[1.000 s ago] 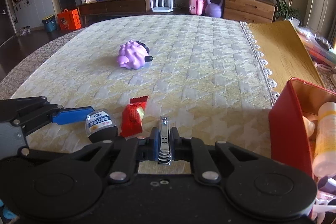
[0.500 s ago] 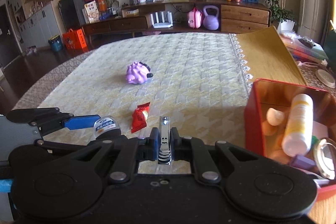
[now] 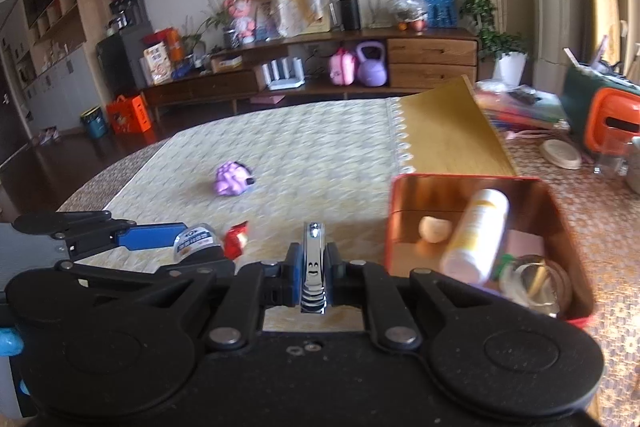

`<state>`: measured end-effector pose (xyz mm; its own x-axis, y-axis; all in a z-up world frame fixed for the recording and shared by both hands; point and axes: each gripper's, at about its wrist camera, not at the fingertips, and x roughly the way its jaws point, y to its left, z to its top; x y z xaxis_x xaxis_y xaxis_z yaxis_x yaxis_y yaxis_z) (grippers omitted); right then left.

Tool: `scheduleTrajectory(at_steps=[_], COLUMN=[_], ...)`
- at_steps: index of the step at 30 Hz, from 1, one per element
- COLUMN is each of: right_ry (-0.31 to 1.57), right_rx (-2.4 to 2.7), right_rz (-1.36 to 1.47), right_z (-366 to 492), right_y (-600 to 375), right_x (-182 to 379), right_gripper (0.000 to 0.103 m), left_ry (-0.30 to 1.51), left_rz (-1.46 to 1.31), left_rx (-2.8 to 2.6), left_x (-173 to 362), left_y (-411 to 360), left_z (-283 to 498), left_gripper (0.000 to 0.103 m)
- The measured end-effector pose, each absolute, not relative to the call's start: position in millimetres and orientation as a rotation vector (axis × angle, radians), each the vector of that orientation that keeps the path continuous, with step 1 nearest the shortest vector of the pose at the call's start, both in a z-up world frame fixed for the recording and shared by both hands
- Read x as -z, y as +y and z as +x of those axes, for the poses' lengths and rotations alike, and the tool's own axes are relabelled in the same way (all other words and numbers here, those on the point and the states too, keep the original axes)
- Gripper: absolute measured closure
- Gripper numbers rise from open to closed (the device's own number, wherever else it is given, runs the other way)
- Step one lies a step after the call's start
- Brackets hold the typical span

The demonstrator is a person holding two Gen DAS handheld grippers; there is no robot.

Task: Organize rigid objects
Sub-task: 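Carry the nail clipper and small bottle over the red box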

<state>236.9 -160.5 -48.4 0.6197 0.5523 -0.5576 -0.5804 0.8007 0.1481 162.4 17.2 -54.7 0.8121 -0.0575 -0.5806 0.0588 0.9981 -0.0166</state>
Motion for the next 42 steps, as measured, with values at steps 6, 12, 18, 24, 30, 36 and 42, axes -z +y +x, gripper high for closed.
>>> scheduleTrajectory(at_steps=[6, 12, 18, 24, 30, 36, 42], right_ry=[0.602, 0.584, 0.582, 0.596, 0.61, 0.641, 0.676], right_rx=[-0.605, -0.565, -0.527, -0.493, -0.478, -0.464, -0.473], right_rz=[-0.024, -0.01, 0.02, 0.039, 0.05, 0.053, 0.055], right_z=[240, 246, 258, 272, 289, 307, 322], right_y=[-198, -231, -261, -284, -296, -296, -292], right_x=[42, 40, 43, 52, 63, 77, 90], right_gripper=[0.092, 0.092, 0.092, 0.092, 0.092, 0.092, 0.092], left_ry=[0.61, 0.611, 0.622, 0.664, 0.715, 0.782, 0.83], left_rz=[0.025, 0.061, 0.108, 0.131, 0.146, 0.114, 0.108], left_rx=[0.104, 0.157, 0.192, 0.211, 0.206, 0.178, 0.165], left_x=[43, 38, 38, 46, 58, 71, 82], left_y=[-15, -51, -86, -110, -129, -134, -137], left_z=[168, 178, 190, 208, 235, 265, 285], left_gripper=[0.049, 0.049, 0.049, 0.049, 0.049, 0.049, 0.049])
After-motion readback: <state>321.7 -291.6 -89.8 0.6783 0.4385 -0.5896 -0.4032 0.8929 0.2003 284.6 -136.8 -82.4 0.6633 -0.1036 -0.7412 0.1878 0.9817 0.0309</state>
